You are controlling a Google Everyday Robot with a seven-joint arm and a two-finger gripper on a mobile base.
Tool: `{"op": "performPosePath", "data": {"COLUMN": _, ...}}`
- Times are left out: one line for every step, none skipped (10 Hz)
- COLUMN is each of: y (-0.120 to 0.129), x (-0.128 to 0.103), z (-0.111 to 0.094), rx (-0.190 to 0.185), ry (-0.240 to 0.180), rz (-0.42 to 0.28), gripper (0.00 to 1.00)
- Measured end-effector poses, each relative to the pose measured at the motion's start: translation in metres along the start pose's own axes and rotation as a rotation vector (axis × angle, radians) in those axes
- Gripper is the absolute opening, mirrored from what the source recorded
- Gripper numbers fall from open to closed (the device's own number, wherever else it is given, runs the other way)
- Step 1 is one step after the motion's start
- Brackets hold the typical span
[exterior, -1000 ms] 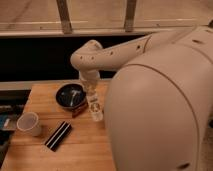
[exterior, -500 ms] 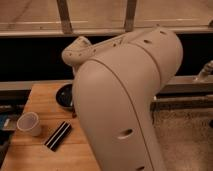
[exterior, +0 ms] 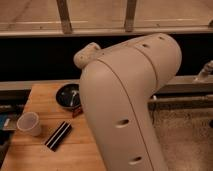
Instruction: Stand the bottle upright
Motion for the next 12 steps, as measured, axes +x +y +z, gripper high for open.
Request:
{"op": "performPosePath", "data": {"y": -0.004, "x": 0.002, "z": -0.003, "rx": -0.002, "ry": -0.003, "rz": 0.007, "gripper": 0.0}}
{"op": "performPosePath", "data": {"y": -0.005, "x": 0.002, "z": -0.005, "rx": -0.004, "ry": -0.006, "rz": 0.011, "gripper": 0.0}}
{"op": "performPosePath", "data": {"y": -0.005, "x": 0.002, "z": -0.01, "rx": -0.006, "ry": -0.014, "rz": 0.014, "gripper": 0.0}}
{"op": "performPosePath", "data": {"y": -0.004, "x": -0.001, "z": -0.017, "rx": -0.009, "ry": -0.024, "rz": 0.013, "gripper": 0.0}}
{"op": "performPosePath", "data": {"y": -0.001, "x": -0.004, "z": -0.023, "rx": -0.013, "ry": -0.035, "rz": 0.011, "gripper": 0.0}}
{"op": "performPosePath", "data": {"y": 0.001, "x": -0.006, "z": -0.026, "rx": -0.019, "ry": -0.042, "rz": 0.01, "gripper": 0.0}}
{"op": "performPosePath", "data": {"y": 0.004, "x": -0.007, "z": -0.026, "rx": -0.027, "ry": -0.046, "rz": 0.005, "gripper": 0.0}}
{"op": "performPosePath", "data": {"y": 0.006, "x": -0.008, "z": -0.025, "rx": -0.035, "ry": -0.047, "rz": 0.002, "gripper": 0.0}}
{"op": "performPosePath", "data": {"y": 0.007, "x": -0.008, "z": -0.023, "rx": -0.042, "ry": -0.045, "rz": -0.001, "gripper": 0.0}}
{"op": "performPosePath", "data": {"y": 0.009, "x": -0.006, "z": -0.018, "rx": -0.054, "ry": -0.04, "rz": 0.0, "gripper": 0.0}}
{"op": "performPosePath", "data": {"y": 0.009, "x": -0.004, "z": -0.012, "rx": -0.07, "ry": -0.036, "rz": 0.005, "gripper": 0.0}}
{"op": "performPosePath", "data": {"y": 0.007, "x": -0.001, "z": -0.007, "rx": -0.087, "ry": -0.039, "rz": 0.01, "gripper": 0.0}}
